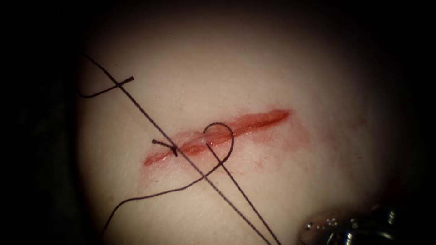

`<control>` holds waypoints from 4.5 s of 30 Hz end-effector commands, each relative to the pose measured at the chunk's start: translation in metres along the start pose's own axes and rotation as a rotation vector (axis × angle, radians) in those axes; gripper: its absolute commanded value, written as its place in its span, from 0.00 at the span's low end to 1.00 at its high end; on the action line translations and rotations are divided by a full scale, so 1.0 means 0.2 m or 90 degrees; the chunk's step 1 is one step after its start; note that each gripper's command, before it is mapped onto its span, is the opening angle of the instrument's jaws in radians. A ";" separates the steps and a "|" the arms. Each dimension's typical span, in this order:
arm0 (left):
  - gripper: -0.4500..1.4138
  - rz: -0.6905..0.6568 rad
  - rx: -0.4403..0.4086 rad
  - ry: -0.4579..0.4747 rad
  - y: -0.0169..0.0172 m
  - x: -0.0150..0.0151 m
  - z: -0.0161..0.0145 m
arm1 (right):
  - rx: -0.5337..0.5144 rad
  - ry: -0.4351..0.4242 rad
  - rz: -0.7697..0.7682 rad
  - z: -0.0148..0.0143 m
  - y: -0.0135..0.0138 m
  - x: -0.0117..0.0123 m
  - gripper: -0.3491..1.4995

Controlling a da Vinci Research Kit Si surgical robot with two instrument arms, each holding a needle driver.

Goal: Wound Closure

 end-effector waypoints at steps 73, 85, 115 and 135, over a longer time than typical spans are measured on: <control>0.00 -0.126 -0.161 -0.196 0.026 -0.055 0.042 | -0.243 0.633 0.233 0.013 0.061 0.071 0.00; 0.00 -0.124 -0.162 -0.196 0.027 -0.054 0.042 | -0.243 0.604 0.290 -0.051 0.019 0.035 0.00; 0.00 -0.126 -0.161 -0.195 0.027 -0.053 0.041 | -0.566 0.834 0.263 -0.223 0.001 -0.031 0.00; 0.00 -0.146 -0.172 -0.206 0.030 -0.057 0.042 | -0.678 0.710 0.130 -0.227 -0.016 -0.035 0.82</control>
